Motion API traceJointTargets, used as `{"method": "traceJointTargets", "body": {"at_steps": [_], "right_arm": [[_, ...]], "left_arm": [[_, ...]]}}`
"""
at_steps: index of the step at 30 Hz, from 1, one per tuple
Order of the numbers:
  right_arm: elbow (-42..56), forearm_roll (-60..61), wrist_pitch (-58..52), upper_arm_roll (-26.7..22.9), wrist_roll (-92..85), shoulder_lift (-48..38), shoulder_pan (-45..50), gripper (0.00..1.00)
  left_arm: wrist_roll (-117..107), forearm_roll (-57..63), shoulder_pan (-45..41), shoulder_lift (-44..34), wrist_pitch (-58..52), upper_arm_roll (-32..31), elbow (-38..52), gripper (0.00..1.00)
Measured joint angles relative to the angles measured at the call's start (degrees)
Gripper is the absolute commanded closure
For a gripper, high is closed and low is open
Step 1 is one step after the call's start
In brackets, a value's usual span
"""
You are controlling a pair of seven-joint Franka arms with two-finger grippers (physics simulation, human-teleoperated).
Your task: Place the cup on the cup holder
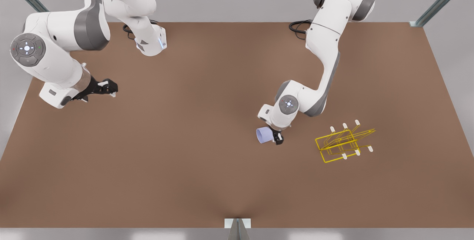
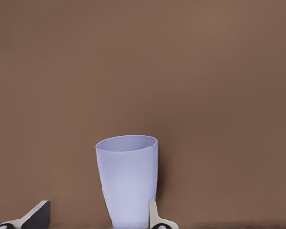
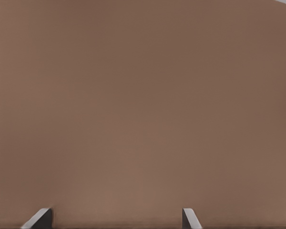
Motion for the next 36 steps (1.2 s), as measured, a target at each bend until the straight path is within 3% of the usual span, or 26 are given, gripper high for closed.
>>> {"method": "traceJointTargets", "body": {"at_steps": [36], "right_arm": [[2.4, -0.5, 2.1, -0.1, 9.9, 0.9, -0.7, 0.0]], "left_arm": [[-10.8, -6.9, -0.1, 6.8, 2.8, 0.3, -0.2, 0.01]]}}
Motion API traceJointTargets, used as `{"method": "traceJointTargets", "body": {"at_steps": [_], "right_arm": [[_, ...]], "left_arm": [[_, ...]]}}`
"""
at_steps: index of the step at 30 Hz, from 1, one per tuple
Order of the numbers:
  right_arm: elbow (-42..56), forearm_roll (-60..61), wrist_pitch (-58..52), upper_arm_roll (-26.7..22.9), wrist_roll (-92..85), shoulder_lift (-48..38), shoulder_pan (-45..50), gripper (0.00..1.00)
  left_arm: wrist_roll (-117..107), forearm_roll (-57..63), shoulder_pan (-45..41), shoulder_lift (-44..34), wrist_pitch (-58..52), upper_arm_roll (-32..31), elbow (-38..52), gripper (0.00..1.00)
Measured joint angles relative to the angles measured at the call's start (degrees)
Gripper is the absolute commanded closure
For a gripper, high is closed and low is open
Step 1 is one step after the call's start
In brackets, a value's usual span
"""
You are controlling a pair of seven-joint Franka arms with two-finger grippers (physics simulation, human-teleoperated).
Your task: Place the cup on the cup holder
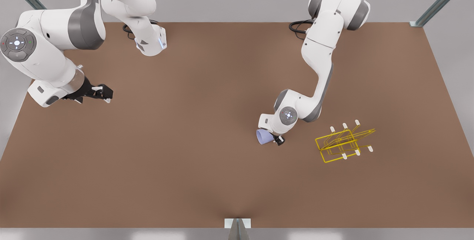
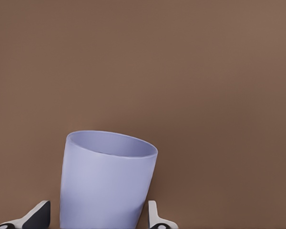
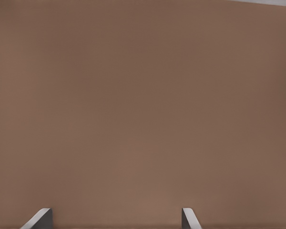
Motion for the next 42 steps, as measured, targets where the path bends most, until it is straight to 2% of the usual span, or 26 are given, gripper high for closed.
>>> {"method": "traceJointTargets", "body": {"at_steps": [18, 21, 22, 31, 33, 37, 42], "right_arm": [[0.0, 0.0, 0.0, 0.1, 1.0, 0.1, 0.0, 0.0], [0.0, 0.1, 0.0, 0.1, 1.1, 0.1, 0.0, 0.0], [-0.1, 0.2, 0.0, 0.1, 1.2, 0.1, 0.0, 0.0], [-0.1, 0.2, 0.0, 0.1, 1.4, 0.2, 0.0, 0.0], [-0.1, 0.2, 0.0, 0.1, 1.4, 0.2, 0.0, 0.0], [0.0, 0.0, 0.0, 0.1, 1.5, 0.1, 0.1, 0.0], [0.4, -0.7, 0.5, 0.0, 1.5, 0.1, -0.3, 0.0]], "left_arm": [[-1.1, -1.0, -0.1, 2.3, 0.7, -0.1, 0.0, 0.01], [-1.2, -0.9, -0.1, 2.4, 0.7, -0.1, 0.0, 0.21], [-1.3, -0.9, -0.1, 2.4, 0.7, -0.1, 0.0, 0.22], [-2.0, -0.5, -0.5, 1.6, -0.5, 0.0, 0.5, 0.24], [-2.2, 1.3, -0.5, 0.3, -2.6, 0.1, 1.0, 0.24], [-2.4, 9.2, -0.5, -0.5, -12.0, 0.3, 7.7, 0.24], [-1.4, 27.9, -0.4, -0.6, -28.4, 0.6, 15.2, 0.24]]}}
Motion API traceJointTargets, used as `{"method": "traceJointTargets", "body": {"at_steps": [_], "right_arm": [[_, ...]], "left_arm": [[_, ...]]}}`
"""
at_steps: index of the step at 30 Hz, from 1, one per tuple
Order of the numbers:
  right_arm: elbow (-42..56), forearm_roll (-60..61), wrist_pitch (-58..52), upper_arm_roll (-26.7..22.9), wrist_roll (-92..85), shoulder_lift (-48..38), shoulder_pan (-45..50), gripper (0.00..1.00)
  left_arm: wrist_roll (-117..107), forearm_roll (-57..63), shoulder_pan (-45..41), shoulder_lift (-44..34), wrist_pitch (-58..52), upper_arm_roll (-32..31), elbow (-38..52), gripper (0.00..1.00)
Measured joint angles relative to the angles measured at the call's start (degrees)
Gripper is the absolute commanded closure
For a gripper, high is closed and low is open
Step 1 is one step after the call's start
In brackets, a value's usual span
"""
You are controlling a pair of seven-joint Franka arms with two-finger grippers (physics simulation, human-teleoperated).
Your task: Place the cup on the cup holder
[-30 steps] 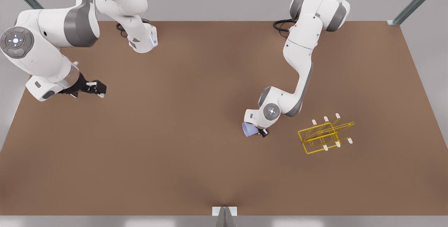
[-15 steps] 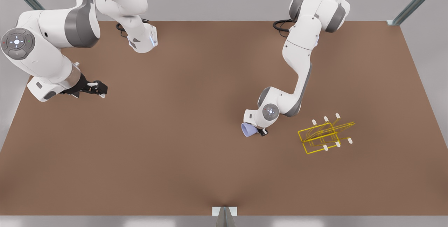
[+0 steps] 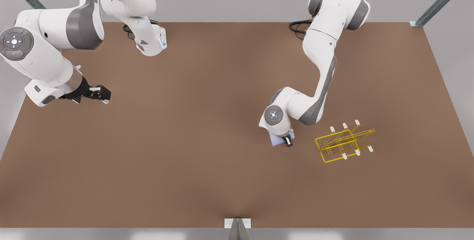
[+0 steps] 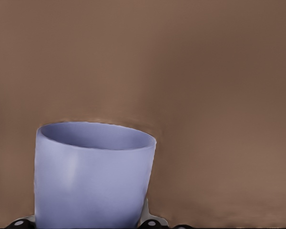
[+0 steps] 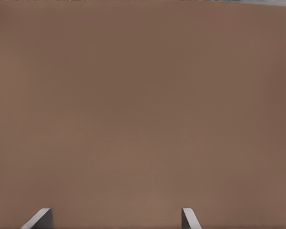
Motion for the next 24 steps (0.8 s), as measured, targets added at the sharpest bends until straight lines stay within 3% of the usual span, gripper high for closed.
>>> {"method": "traceJointTargets", "body": {"at_steps": [5, 11, 17, 24], "right_arm": [[0.3, -0.9, 0.7, -0.1, 0.1, 0.0, -0.1, 0.0], [0.4, -1.1, 1.3, 0.1, 0.2, 0.0, 0.4, 0.0], [0.3, -1.0, 1.4, 0.1, 0.2, 0.0, 0.4, 0.0], [0.2, -1.0, 1.4, 0.2, 0.2, 0.0, 1.7, 0.0]], "left_arm": [[2.3, 21.7, -5.0, -0.5, -20.8, -0.1, 3.8, 0.24], [4.2, 41.1, -8.6, -2.1, -38.5, 0.2, -6.1, 0.24], [3.0, 46.2, -8.4, -2.1, -44.0, 1.2, -11.3, 0.24], [0.4, 47.4, -6.1, 0.5, -41.5, 1.4, -11.5, 0.24]]}}
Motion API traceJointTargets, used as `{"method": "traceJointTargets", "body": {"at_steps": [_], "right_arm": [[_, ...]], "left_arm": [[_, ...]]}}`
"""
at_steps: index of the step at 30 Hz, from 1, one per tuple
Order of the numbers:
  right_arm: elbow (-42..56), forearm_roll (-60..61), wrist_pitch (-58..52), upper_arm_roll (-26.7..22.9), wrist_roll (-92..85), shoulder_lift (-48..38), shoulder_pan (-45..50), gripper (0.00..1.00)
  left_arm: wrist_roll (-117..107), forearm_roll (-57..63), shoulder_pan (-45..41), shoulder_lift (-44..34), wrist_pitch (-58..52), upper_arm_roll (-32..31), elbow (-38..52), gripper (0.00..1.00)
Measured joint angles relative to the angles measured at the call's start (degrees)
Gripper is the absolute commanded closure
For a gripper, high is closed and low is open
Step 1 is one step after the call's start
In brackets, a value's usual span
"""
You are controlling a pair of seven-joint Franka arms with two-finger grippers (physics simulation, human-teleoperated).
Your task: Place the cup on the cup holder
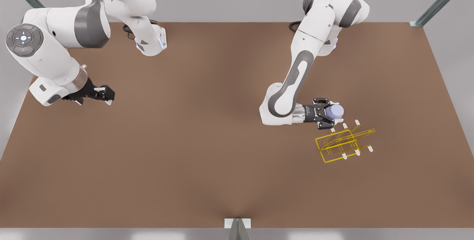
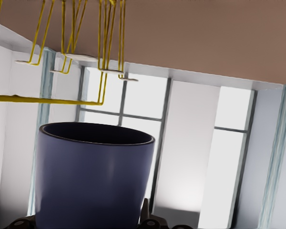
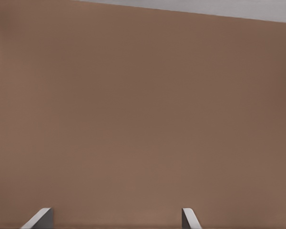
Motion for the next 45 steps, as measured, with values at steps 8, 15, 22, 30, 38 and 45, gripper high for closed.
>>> {"method": "traceJointTargets", "body": {"at_steps": [8, 15, 22, 30, 38, 45], "right_arm": [[0.0, -0.1, 0.0, 0.0, 0.0, 0.0, -0.2, 0.0], [0.0, -0.2, 0.0, -0.1, -0.1, 0.0, -0.2, 0.0], [0.0, -0.1, 0.0, -0.1, -0.1, 0.0, -0.1, 0.0], [0.1, -0.1, 0.0, -0.1, -0.1, 0.0, -0.6, 0.0], [0.1, -0.5, 0.2, -0.4, 0.0, 1.6, -1.0, 0.0], [0.9, -1.8, 1.4, -0.2, 0.0, 2.4, -3.8, 0.0]], "left_arm": [[-2.8, 0.7, 1.6, 1.4, 3.1, 0.1, 0.0, 0.24], [-4.5, 1.6, 2.3, 2.2, 4.9, 0.0, 0.0, 0.24], [-5.8, 1.9, 3.6, 3.8, 6.9, 0.1, 0.0, 0.24], [-7.1, 2.6, 4.1, 4.3, 7.9, 0.0, -0.1, 0.0], [-7.1, -11.9, 3.3, -6.4, 5.4, 0.1, 21.3, 0.0], [-16.1, -56.6, 25.6, -25.7, 7.5, -0.2, 27.2, 0.0]]}}
